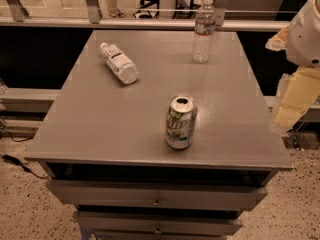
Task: Move 7up can near water bottle
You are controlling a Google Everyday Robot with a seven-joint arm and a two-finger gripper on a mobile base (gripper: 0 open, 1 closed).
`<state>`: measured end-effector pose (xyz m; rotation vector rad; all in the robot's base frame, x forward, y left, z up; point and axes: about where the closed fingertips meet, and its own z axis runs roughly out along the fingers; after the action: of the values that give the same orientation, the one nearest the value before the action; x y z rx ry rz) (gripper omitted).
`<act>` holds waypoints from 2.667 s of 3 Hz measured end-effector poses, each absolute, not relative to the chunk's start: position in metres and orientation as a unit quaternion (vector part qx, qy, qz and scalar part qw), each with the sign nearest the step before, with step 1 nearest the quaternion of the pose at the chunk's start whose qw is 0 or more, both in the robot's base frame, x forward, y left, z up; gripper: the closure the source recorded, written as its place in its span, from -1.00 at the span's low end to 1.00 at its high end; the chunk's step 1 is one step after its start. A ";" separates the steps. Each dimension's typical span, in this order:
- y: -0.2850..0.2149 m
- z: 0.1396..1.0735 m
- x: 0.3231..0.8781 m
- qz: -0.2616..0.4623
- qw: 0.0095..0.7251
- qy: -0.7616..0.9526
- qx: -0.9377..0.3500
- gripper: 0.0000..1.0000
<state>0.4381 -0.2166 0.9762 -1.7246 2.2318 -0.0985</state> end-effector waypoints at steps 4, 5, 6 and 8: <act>-0.177 0.948 0.449 0.069 0.221 0.765 -0.601 -1.00; -0.140 0.930 0.452 0.143 0.253 0.737 -0.610 -1.00; -0.111 0.916 0.450 0.199 0.282 0.711 -0.612 -1.00; -0.073 0.899 0.455 0.286 0.343 0.681 -0.580 -1.00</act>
Offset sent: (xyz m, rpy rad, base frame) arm 0.0016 0.0022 -0.0039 0.0377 0.0081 -0.0036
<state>0.4550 -0.0731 0.8986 -1.5070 1.7702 0.7436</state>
